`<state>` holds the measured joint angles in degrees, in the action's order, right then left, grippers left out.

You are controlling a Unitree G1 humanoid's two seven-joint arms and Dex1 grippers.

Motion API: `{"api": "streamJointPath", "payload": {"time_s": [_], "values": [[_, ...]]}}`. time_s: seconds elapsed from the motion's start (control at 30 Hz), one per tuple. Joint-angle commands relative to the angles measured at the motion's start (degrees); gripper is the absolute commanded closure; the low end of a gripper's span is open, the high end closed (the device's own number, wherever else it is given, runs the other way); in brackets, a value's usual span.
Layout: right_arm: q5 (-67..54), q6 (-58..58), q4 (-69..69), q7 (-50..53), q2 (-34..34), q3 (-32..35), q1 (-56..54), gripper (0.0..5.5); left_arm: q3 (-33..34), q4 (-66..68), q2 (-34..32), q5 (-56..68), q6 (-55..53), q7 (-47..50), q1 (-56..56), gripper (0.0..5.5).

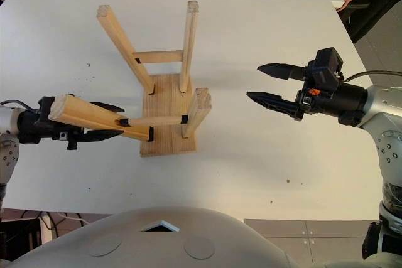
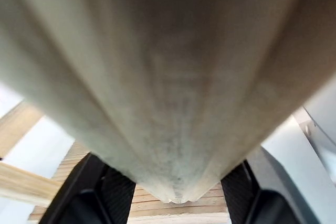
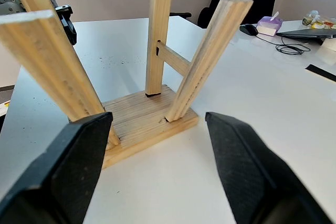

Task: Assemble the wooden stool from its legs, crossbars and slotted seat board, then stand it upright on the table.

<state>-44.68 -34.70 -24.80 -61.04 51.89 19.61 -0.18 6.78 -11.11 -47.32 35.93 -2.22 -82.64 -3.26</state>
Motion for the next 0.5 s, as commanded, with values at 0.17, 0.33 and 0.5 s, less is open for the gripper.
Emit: {"api": "streamJointPath", "payload": {"time_s": [0.17, 0.33, 0.5], "values": [[0.2, 0.6, -1.3, 0.9, -0.3, -1.1, -0.4, 2.23, -5.3, -1.4, -4.7, -6.4, -3.6, 0.5, 0.0, 3.45], [-0.2, 0.8, -3.3, 2.6, -1.0, -0.9, -0.3, 2.23, -7.3, -2.0, -6.2, -7.2, -6.8, 3.1, 2.2, 3.45], [-2.8, -0.2, -4.1, 12.7, -4.9, 1.4, -6.7, 2.23, -8.9, -3.4, -4.4, -5.8, -12.8, 10.0, 5.3, 3.45]]}}
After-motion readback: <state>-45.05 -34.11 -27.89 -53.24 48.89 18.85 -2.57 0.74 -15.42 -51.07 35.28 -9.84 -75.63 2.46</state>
